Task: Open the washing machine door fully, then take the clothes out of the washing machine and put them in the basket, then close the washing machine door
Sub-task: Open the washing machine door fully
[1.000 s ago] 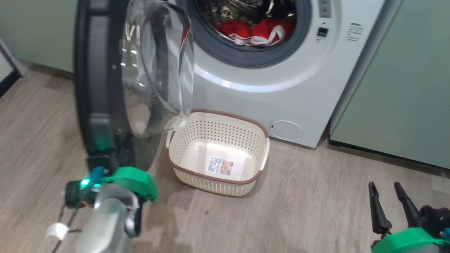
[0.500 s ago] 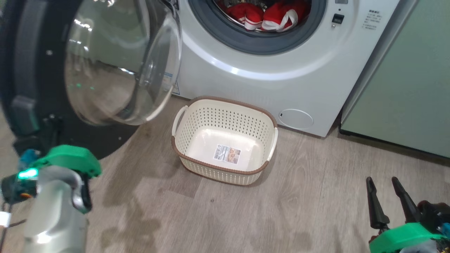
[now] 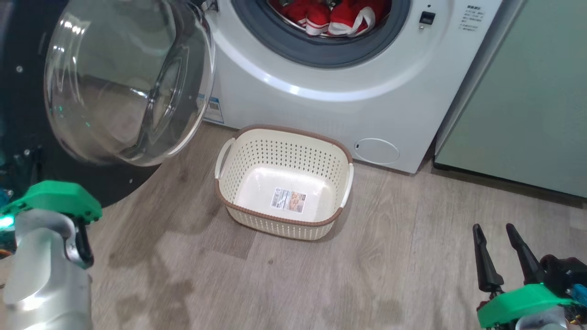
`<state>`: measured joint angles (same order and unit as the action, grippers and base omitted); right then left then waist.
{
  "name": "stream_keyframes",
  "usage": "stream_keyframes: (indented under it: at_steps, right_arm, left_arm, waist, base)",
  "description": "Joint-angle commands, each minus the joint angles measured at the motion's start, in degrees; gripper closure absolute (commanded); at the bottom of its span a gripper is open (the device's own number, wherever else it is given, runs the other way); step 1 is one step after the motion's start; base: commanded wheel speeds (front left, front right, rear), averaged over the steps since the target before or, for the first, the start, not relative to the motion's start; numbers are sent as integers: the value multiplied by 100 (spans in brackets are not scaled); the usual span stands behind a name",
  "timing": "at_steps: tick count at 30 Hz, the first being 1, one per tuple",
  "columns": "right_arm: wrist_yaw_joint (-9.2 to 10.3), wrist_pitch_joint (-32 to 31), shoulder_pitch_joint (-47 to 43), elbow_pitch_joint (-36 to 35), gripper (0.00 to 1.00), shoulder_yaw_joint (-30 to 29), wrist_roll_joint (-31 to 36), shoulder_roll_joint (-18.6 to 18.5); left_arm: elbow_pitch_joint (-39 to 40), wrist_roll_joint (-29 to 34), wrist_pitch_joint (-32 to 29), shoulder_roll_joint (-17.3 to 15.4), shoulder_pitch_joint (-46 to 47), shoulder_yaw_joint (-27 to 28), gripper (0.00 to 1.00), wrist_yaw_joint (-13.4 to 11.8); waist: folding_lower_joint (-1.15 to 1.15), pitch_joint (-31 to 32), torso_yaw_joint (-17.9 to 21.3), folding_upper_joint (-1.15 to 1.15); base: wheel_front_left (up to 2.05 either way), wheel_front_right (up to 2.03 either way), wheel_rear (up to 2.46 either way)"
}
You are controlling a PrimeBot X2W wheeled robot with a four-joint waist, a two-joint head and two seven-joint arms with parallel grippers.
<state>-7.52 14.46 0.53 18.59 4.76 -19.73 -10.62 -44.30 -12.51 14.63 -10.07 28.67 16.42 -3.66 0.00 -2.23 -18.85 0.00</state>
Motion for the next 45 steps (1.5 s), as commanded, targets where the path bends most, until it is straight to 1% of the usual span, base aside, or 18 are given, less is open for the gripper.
stream_keyframes:
  at_steps: [1, 7, 11, 12, 13, 16, 17, 18, 24, 32, 38, 45]
  right_arm:
    - [3, 54, 136, -143, 0, 79, -26, -34]
    - [3, 54, 15, -199, 0, -37, -20, 93]
    - [3, 54, -41, -234, 0, -104, -4, 140]
    - [3, 54, -52, -238, 0, -112, -1, 149]
    - [3, 54, -66, -239, 0, -115, 3, 153]
    - [3, 54, -112, -260, 0, -174, 9, 173]
    - [3, 54, -131, -270, 0, -189, 14, 183]
    - [3, 54, -150, -277, 0, -189, 20, 189]
    - [3, 54, -246, -294, 0, -208, 26, 161]
    - [3, 54, -410, -334, 0, -258, 25, 136]
    - [3, 54, -445, -344, 0, -270, 4, 111]
    - [3, 54, -446, -365, 0, -327, 8, 144]
  left_arm:
    - [258, 87, 37, -147, 144, 175, 100, 41]
    - [898, 379, 37, 138, -447, 162, 100, 327]
    - [1161, 543, 37, 286, -781, -32, 100, 655]
    - [1225, 572, 37, 340, -868, -83, 96, 702]
    - [1274, 595, 37, 383, -952, -127, 75, 740]
    - [1365, 630, 37, 510, -1155, -299, 17, 853]
    - [1377, 639, 37, 546, -1216, -346, 3, 866]
    - [1372, 637, 37, 578, -1266, -395, 0, 884]
    - [1295, 561, 37, 685, -1367, -605, 0, 921]
    - [1211, 407, 37, 716, -1595, -855, 0, 881]
    - [1129, 298, 37, 718, -1639, -1023, 0, 852]
    - [1103, 363, 37, 718, -1632, -1182, 0, 831]
  waist:
    - [0, 67, 41, 0]
    - [0, 329, 220, 0]
    - [0, 466, 384, 0]
    - [0, 502, 437, 0]
    - [0, 536, 495, 0]
    - [0, 618, 663, 0]
    - [0, 641, 722, 0]
    - [0, 661, 788, 0]
    - [0, 755, 1145, 0]
    - [0, 878, 1510, 0]
    - [0, 878, 1577, 0]
    - [0, 864, 1570, 0]
  base:
    - [0, 0, 0]
    - [0, 0, 0]
    - [0, 0, 0]
    - [0, 0, 0]
    - [0, 0, 0]
    - [0, 0, 0]
    - [0, 0, 0]
    - [0, 0, 0]
    - [0, 0, 0]
    - [0, 0, 0]
    - [0, 0, 0]
    - [0, 0, 0]
